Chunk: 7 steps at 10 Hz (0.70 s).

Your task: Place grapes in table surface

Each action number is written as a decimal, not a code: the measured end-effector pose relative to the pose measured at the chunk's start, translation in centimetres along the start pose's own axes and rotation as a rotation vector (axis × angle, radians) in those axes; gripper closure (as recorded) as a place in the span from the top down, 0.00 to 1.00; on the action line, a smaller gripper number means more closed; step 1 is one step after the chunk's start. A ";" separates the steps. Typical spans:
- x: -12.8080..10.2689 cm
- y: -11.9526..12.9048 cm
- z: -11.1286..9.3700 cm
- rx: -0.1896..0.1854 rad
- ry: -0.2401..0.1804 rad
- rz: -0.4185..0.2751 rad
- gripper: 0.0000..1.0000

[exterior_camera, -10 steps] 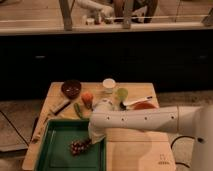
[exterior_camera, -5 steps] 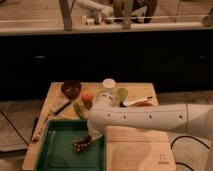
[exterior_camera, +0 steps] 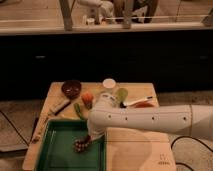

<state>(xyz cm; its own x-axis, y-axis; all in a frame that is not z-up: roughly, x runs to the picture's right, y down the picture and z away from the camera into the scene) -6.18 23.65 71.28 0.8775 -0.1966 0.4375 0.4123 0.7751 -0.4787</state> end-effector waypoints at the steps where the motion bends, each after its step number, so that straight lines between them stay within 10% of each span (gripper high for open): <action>1: 0.0 0.1 -0.1 0.002 -0.001 0.004 0.49; 4: 0.0 0.2 0.4 0.016 -0.011 0.022 0.62; 7: -0.2 0.7 -0.6 0.036 -0.018 0.046 0.36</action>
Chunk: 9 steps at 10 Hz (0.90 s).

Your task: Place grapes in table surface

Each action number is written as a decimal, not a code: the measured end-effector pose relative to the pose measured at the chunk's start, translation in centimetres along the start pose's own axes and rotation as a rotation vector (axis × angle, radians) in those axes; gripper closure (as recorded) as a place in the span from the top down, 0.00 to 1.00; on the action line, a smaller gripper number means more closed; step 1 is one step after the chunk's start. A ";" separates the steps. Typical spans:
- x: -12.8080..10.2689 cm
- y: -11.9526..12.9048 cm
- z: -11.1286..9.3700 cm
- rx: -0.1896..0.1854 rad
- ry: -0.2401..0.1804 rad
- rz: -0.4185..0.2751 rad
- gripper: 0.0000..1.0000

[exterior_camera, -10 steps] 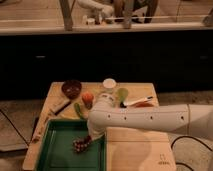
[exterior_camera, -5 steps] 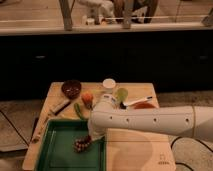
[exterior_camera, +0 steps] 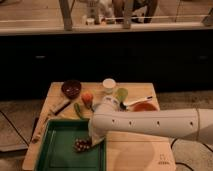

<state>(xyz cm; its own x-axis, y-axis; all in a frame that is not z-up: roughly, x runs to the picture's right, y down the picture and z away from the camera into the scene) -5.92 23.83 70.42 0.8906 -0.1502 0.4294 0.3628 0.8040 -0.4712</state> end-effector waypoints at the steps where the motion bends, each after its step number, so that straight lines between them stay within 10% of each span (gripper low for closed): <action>1: -0.1 0.1 0.0 0.004 -0.003 0.004 0.27; 9: -0.3 1.2 0.7 0.031 -0.037 0.044 0.16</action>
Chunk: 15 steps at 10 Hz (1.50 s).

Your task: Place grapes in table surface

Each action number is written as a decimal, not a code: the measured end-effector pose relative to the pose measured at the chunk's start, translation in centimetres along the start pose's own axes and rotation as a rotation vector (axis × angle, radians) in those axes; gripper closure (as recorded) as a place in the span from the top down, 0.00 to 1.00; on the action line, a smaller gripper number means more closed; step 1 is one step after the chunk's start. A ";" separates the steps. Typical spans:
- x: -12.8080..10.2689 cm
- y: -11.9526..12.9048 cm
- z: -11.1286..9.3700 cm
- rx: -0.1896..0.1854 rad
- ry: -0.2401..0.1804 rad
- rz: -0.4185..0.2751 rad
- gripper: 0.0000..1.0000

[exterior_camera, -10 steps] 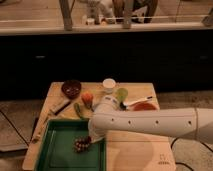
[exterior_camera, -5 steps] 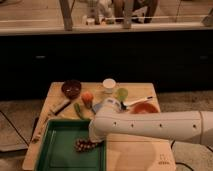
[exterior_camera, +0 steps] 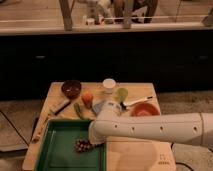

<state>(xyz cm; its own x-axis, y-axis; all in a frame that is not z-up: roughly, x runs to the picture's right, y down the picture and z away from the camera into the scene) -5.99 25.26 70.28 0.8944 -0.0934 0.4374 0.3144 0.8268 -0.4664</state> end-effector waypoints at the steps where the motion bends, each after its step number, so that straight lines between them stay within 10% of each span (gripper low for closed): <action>1: 0.2 0.2 -0.1 0.004 -0.003 0.007 0.11; 7: 0.6 1.3 -0.5 0.030 -0.027 0.029 0.02; 15: 1.4 2.4 -0.5 0.051 -0.078 0.059 0.14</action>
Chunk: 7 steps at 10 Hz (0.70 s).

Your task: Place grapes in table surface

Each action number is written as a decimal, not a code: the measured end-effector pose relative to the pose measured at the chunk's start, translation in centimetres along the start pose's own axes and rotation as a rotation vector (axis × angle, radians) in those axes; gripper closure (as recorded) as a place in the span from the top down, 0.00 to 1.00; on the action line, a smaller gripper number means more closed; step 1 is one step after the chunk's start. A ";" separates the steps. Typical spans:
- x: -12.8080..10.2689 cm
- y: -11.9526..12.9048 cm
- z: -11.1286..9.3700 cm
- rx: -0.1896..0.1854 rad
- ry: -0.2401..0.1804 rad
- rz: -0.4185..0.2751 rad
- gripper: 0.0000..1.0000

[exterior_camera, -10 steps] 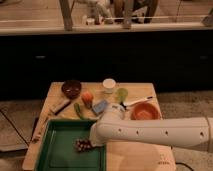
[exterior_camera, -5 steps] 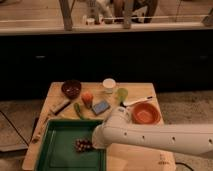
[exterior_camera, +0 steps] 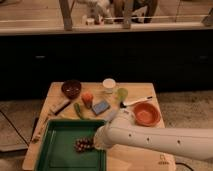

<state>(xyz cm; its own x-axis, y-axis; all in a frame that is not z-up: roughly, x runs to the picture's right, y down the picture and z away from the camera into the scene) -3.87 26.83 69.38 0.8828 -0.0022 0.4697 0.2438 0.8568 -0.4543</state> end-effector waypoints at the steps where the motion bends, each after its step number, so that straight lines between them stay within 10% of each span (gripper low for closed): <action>1: 0.2 0.2 -0.2 0.001 -0.005 0.006 0.09; 4: 1.4 0.6 -1.3 0.005 -0.010 0.024 0.14; 7: 0.2 0.3 0.0 -0.038 -0.003 -0.001 0.43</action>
<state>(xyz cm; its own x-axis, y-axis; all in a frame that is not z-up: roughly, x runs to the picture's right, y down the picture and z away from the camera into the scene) -3.66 27.04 69.31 0.8816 -0.0013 0.4721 0.2594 0.8369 -0.4821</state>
